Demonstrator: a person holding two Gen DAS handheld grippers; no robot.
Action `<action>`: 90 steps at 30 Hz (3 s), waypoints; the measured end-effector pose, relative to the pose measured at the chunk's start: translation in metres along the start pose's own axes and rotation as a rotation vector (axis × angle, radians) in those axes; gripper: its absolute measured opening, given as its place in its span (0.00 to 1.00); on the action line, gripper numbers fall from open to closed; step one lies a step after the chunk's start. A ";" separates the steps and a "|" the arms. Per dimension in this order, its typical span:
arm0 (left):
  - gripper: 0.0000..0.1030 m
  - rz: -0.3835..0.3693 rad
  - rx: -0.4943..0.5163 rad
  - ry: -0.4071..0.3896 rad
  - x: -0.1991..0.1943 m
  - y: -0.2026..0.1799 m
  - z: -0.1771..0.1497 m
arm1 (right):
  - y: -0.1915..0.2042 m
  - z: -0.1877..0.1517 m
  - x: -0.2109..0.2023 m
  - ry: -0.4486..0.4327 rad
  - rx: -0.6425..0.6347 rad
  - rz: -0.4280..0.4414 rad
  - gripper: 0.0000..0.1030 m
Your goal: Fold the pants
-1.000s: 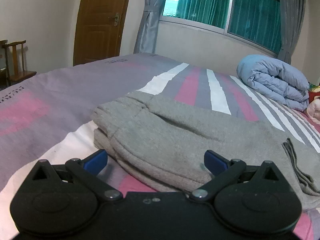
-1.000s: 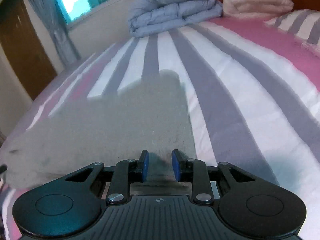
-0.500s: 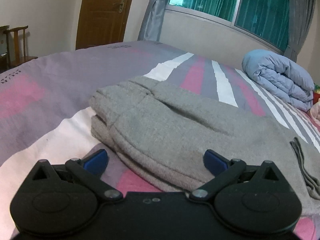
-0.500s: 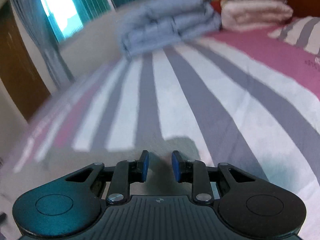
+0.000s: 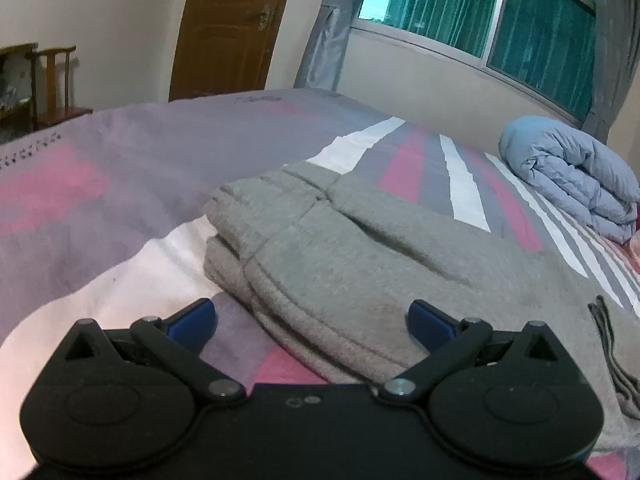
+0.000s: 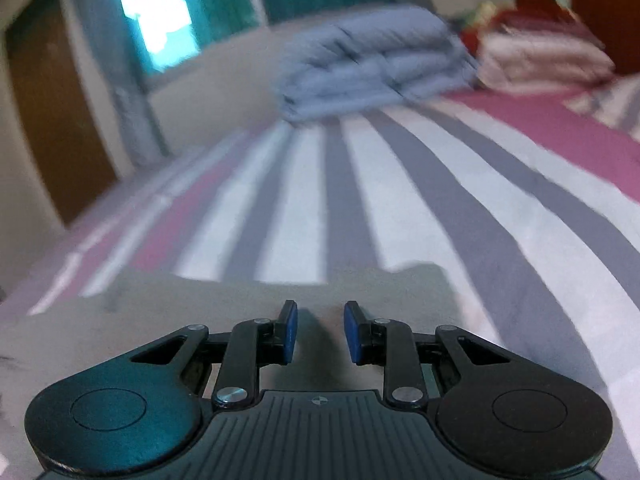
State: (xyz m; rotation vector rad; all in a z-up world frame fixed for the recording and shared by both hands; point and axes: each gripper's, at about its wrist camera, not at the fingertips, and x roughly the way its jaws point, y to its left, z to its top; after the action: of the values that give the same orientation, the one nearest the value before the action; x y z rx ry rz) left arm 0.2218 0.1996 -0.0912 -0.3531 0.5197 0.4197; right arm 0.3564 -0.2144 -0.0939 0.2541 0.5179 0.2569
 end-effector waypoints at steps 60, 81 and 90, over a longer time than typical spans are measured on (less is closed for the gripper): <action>0.17 -0.633 0.041 -0.095 -0.035 -0.141 0.055 | -0.148 -0.030 -0.183 -0.114 0.449 -0.068 0.27; 0.18 -0.580 0.699 -0.045 -0.057 -0.359 -0.110 | -0.201 -0.046 -0.191 -0.160 0.713 -0.088 0.27; 0.78 -0.735 0.646 -0.114 -0.098 -0.313 -0.085 | -0.187 -0.041 -0.200 -0.168 0.641 -0.082 0.48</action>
State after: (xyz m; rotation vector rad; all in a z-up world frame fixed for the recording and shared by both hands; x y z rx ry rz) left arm 0.2573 -0.1333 -0.0394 0.1173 0.3556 -0.4389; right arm 0.2009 -0.4428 -0.0941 0.8678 0.4302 -0.0195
